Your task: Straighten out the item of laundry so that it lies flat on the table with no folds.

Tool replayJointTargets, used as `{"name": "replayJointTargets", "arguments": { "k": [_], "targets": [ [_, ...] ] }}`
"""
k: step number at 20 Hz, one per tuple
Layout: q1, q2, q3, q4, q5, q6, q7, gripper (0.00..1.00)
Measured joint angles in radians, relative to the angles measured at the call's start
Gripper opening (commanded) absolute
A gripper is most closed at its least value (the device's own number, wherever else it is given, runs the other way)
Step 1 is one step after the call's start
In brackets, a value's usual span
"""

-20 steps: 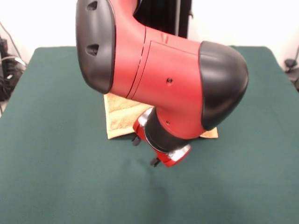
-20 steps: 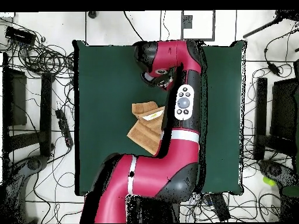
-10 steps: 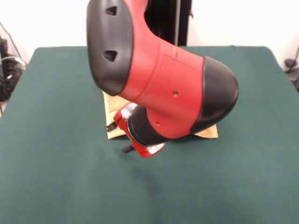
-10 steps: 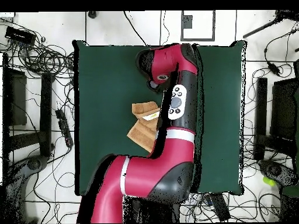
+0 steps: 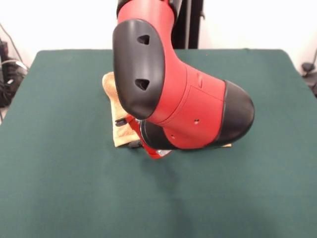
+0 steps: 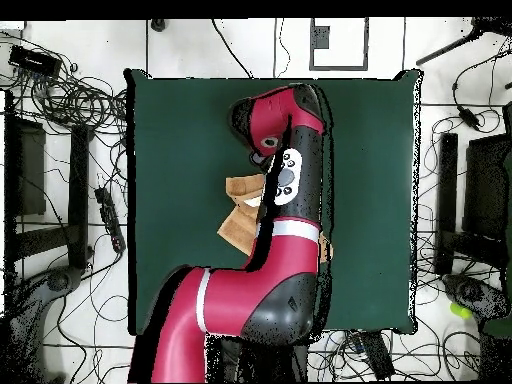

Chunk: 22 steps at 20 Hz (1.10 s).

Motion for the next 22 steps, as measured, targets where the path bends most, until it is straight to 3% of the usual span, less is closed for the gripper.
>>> {"name": "replayJointTargets", "arguments": {
  "k": [15, 22],
  "targets": [
    [-0.044, -0.038, 0.088, 0.039, 0.206, -0.001, 0.000, 1.00],
    [-0.051, -0.046, 0.099, 0.056, 0.237, -0.005, 0.000, 1.00]
  ]
}}
